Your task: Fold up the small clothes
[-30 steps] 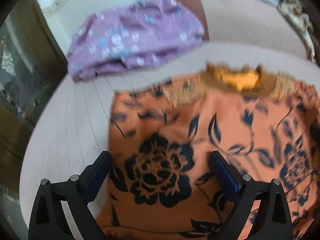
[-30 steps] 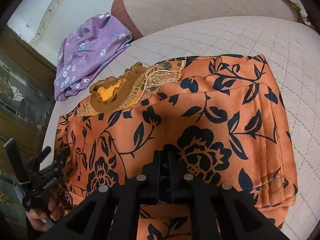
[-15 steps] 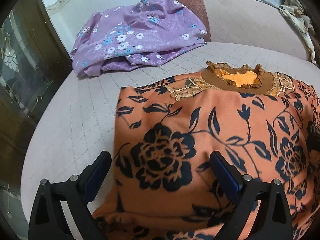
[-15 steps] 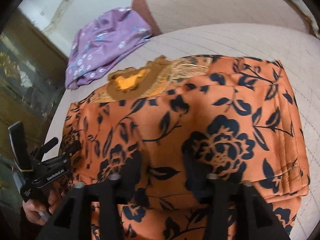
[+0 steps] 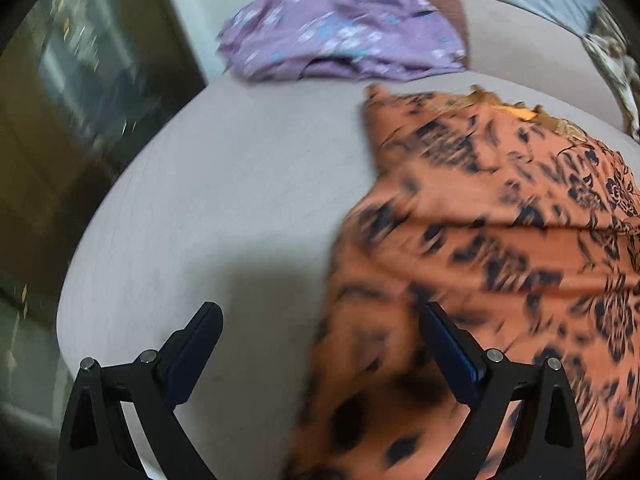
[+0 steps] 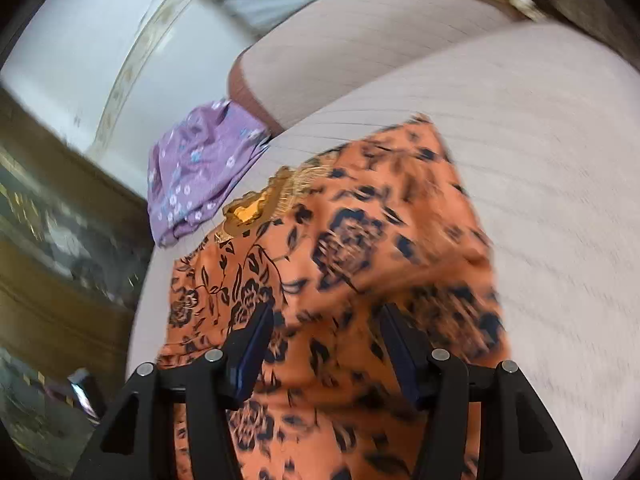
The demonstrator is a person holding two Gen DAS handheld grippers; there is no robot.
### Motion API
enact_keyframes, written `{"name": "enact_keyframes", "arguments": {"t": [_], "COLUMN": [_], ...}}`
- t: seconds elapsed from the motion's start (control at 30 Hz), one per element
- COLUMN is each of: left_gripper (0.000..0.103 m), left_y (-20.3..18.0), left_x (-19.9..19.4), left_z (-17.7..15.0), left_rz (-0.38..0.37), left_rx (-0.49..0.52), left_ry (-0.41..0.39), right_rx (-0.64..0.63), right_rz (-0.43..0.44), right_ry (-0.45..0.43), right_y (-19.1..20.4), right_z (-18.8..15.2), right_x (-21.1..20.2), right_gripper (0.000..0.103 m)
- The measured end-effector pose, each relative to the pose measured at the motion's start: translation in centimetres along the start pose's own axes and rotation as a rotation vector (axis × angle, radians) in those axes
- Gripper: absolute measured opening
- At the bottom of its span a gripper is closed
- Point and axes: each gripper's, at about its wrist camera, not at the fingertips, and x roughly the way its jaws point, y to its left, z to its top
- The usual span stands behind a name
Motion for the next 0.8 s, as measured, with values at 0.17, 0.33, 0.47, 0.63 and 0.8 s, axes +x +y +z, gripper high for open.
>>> {"name": "enact_keyframes", "arguments": {"t": [0.17,0.33,0.47,0.63,0.8], "left_gripper": [0.094,0.052,0.052,0.069,0.070], "left_y": [4.1,5.1,5.5,5.4,4.0], "left_x": [-1.5,-2.2,-2.6,-3.1,-3.4], "left_z": [-2.3,-4.6,-6.0,-7.2,-7.6], "left_rz": [-0.065,-0.172,-0.205,-0.299,-0.412], "left_rx": [-0.068,-0.055,-0.053,-0.031,0.020], "left_ry": [0.021,0.074,0.090,0.120,0.124], "right_rx": [0.072,0.122,0.162,0.196,0.169], "right_rz": [0.007,0.027,0.022,0.025,-0.005], "right_ry": [-0.009,-0.011,-0.001,0.065,0.159], "right_y": [-2.9,-5.9,-8.5,-10.6,-10.8], "right_z": [-2.1,-4.5,-6.0,-7.8,-9.5], "right_x": [-3.9,-7.3,-9.2,-9.8,-8.5], "right_gripper": [0.060,0.060,0.061,0.061,0.061]}}
